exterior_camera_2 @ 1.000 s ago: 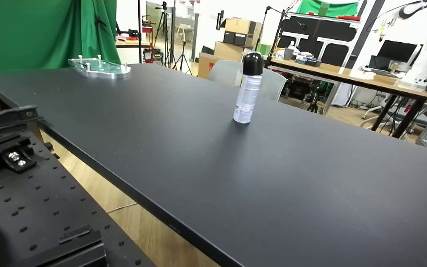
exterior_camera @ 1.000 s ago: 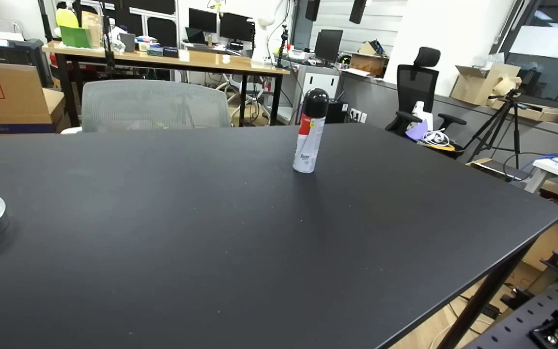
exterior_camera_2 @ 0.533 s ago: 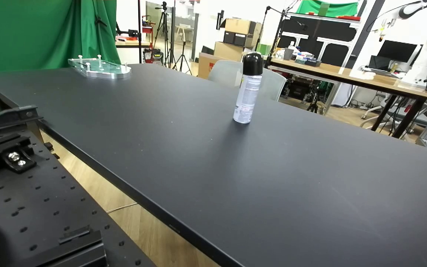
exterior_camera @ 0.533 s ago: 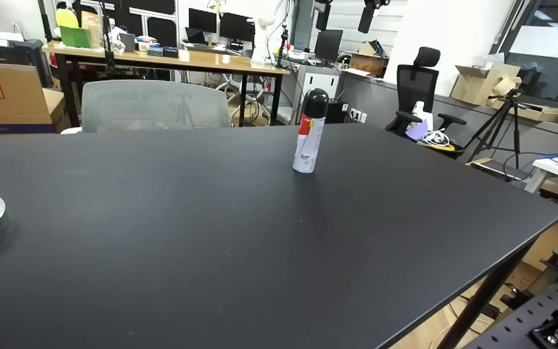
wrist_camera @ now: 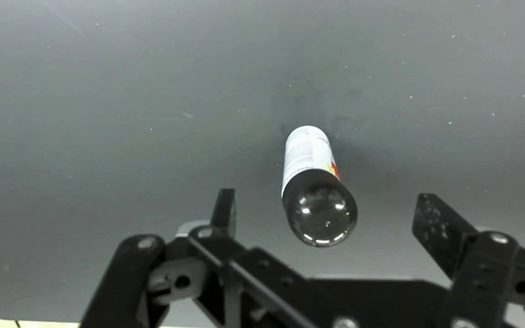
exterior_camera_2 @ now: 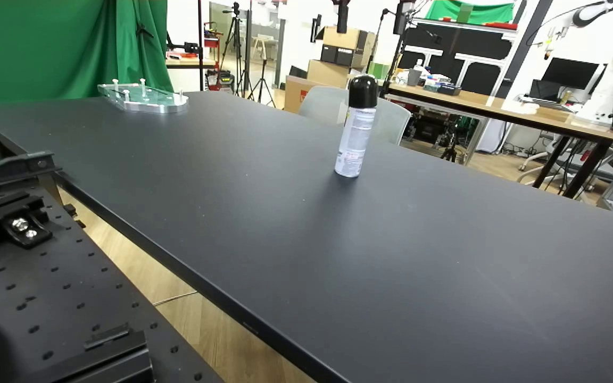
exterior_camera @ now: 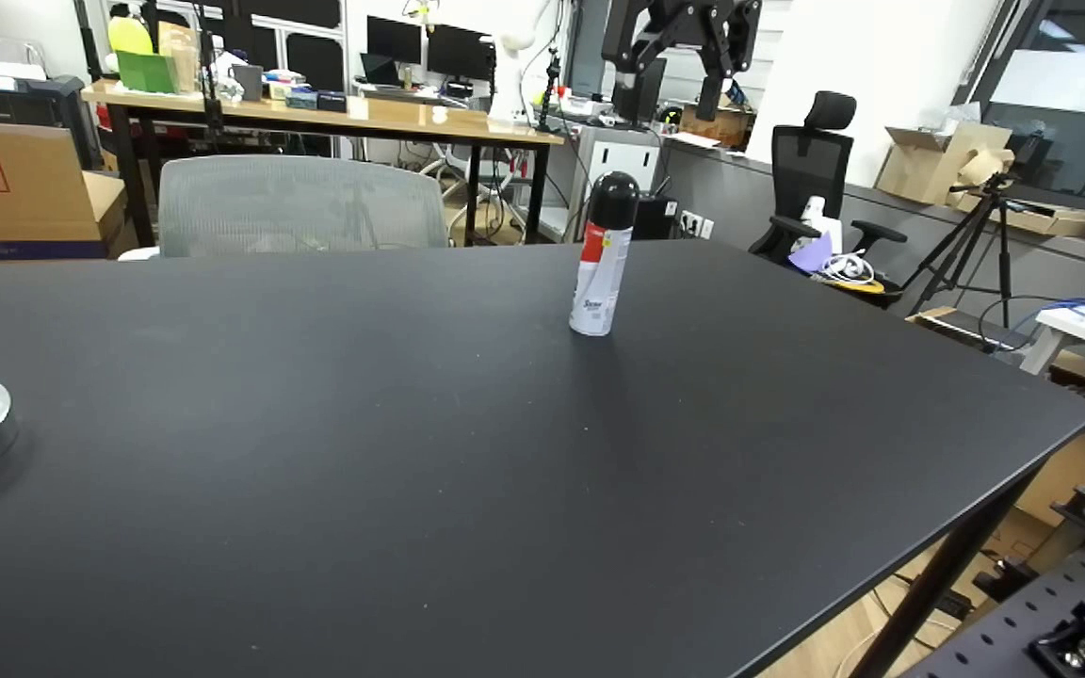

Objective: Remove the black cap from the can and put it on the table

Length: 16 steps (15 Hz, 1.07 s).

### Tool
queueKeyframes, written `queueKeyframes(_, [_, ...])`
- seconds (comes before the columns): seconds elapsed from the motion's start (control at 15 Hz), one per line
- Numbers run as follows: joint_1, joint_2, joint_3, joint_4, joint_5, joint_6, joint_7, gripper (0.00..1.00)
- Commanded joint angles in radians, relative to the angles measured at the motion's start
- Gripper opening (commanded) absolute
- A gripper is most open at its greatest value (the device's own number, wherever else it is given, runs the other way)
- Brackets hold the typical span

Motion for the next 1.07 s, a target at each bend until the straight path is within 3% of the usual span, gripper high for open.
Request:
queueKeyframes(0.0, [0.006, 0.125, -0.016, 0.137, -0.011, -0.039, -0.018, 1.00])
queueKeyframes(0.47, [0.024, 0.271, -0.013, 0.285, -0.016, -0.095, -0.063, 1.00])
queueKeyframes(1.0, [0.032, 0.346, -0.015, 0.337, -0.014, -0.143, -0.061, 1.00])
